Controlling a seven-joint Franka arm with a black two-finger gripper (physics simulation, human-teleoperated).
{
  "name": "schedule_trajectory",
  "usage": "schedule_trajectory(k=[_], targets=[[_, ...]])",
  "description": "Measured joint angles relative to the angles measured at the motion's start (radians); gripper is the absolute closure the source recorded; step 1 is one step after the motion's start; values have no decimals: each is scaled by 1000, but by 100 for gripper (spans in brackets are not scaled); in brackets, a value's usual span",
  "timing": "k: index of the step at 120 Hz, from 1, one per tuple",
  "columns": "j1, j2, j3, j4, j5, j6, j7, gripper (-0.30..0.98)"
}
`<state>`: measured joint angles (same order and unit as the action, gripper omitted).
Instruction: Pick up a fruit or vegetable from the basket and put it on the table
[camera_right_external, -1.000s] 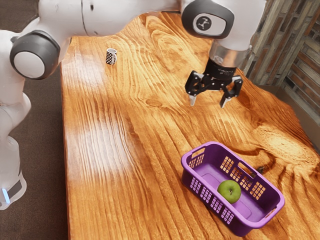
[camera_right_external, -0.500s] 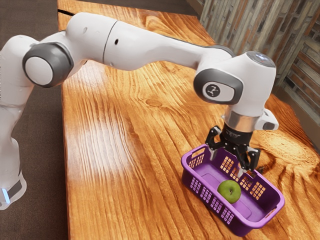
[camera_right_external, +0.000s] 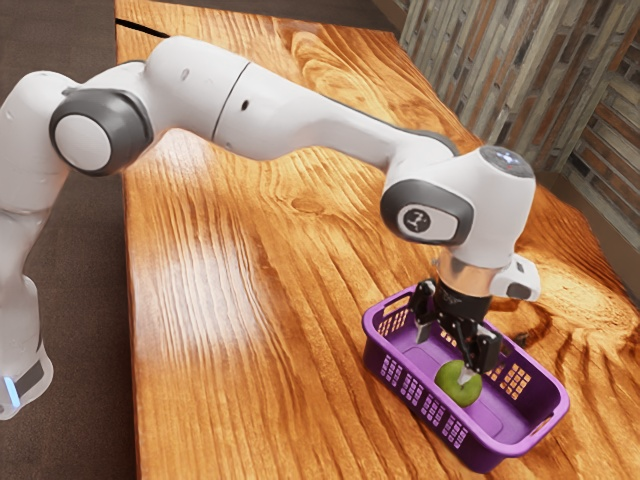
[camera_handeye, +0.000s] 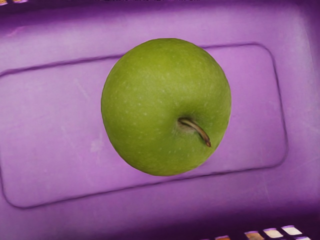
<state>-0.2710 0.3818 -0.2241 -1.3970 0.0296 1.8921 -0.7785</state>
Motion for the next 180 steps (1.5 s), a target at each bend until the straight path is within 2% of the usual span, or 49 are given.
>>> schedule_trajectory(k=[88, 122, 180], targets=[[30, 92, 17, 15, -1, 127, 146, 0], [33, 107, 17, 16, -41, 155, 116, 0], [41, 152, 17, 16, -44, 169, 76, 0]])
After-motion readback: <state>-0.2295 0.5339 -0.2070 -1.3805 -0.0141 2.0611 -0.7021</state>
